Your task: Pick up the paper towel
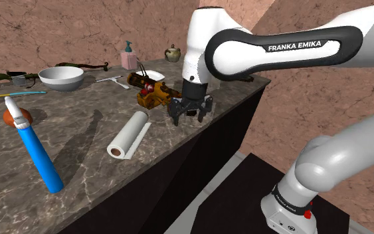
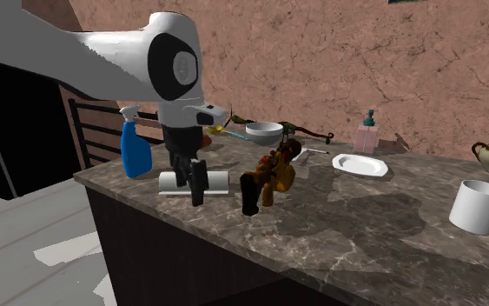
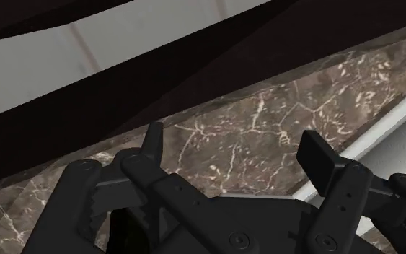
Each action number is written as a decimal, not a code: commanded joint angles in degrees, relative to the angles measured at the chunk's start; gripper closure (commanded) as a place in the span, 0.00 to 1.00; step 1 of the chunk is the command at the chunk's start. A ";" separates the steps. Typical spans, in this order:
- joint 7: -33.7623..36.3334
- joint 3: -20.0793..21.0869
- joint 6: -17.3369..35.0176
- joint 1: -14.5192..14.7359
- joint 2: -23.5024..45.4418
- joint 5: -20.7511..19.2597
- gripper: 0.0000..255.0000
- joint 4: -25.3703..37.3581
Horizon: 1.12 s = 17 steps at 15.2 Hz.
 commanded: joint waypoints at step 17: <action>43.40 9.74 1.58 5.46 42.02 -24.45 0.00 36.20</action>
